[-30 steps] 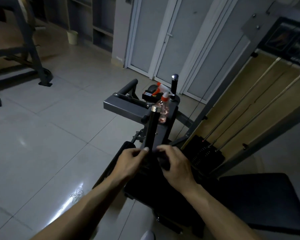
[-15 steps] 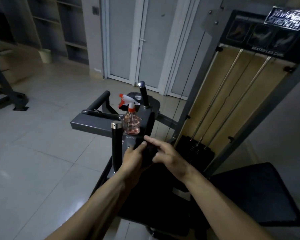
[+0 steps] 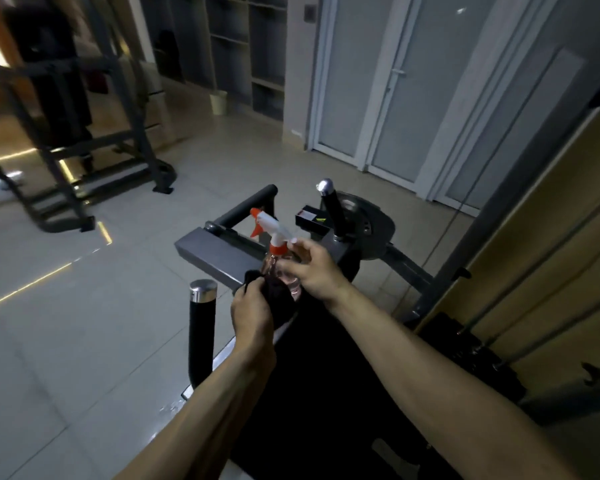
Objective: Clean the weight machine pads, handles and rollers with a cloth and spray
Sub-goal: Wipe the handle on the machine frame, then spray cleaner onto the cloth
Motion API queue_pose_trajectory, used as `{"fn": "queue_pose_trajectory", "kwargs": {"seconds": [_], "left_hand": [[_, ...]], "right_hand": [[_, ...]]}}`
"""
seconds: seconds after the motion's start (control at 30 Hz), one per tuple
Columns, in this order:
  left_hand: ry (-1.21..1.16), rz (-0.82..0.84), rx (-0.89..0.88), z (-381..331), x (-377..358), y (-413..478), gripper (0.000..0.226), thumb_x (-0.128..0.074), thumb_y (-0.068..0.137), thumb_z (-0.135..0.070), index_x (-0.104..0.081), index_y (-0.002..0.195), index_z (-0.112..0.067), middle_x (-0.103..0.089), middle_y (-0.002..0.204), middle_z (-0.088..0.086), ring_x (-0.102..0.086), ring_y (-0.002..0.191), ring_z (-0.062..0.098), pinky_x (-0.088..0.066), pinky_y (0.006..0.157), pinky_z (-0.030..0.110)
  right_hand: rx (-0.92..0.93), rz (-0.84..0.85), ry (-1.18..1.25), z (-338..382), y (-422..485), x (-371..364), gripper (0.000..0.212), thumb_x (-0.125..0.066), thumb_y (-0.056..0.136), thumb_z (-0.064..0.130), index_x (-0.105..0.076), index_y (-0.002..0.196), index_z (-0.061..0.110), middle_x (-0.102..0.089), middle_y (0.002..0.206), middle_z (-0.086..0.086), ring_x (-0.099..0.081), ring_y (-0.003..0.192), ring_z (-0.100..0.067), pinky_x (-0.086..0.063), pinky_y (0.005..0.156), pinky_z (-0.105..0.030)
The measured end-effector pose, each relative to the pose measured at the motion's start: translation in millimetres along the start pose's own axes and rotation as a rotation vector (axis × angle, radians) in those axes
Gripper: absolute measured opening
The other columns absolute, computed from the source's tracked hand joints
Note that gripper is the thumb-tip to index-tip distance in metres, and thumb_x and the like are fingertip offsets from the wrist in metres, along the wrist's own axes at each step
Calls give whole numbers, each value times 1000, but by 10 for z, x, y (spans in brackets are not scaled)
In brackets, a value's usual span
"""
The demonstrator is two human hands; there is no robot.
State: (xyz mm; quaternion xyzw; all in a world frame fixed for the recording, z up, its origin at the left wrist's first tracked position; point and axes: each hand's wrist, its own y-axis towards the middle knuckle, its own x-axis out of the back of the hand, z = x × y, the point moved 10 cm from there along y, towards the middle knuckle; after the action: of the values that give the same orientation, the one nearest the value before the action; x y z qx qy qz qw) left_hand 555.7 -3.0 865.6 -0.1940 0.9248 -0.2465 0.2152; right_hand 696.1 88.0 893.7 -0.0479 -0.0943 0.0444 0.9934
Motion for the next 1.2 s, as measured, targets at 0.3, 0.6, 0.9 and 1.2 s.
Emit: {"fn": "queue_pose_trajectory", "kwargs": {"seconds": [0.3,0.6,0.9,1.2], "left_hand": [[48,-122,-116,-267,47,-60,21,-58,97,-19,-73,105,-7,-77,99,17,-74,87,30,-60,64,33],[19,1,-78,-186,-678,132,22,-67,83,-27,-74,93,-9,-75,97,20,-73,83,29,-57,69,36],[40,37,-75,-86,-943,161,30,-59,98,-28,-66,120,-8,-75,105,16,-76,83,29,-59,56,30],[23,-18,-68,-233,-819,262,30,-61,98,-32,-67,118,-10,-74,108,15,-74,96,32,-58,58,32]], "right_hand": [[221,-64,-370,347,29,-23,59,-73,84,35,-52,139,33,-62,121,9,-59,107,-11,-51,89,-30],[64,-307,-237,-308,-321,1180,36,-59,99,47,-56,132,33,-64,109,15,-66,97,-11,-52,85,-34],[-85,-388,-363,-529,-428,1601,36,-52,98,57,-60,87,24,-62,73,3,-59,69,-17,-53,72,-47],[128,-285,-300,-43,-266,1283,26,-56,100,51,-55,87,28,-55,70,1,-53,61,-12,-48,63,-40]]}}
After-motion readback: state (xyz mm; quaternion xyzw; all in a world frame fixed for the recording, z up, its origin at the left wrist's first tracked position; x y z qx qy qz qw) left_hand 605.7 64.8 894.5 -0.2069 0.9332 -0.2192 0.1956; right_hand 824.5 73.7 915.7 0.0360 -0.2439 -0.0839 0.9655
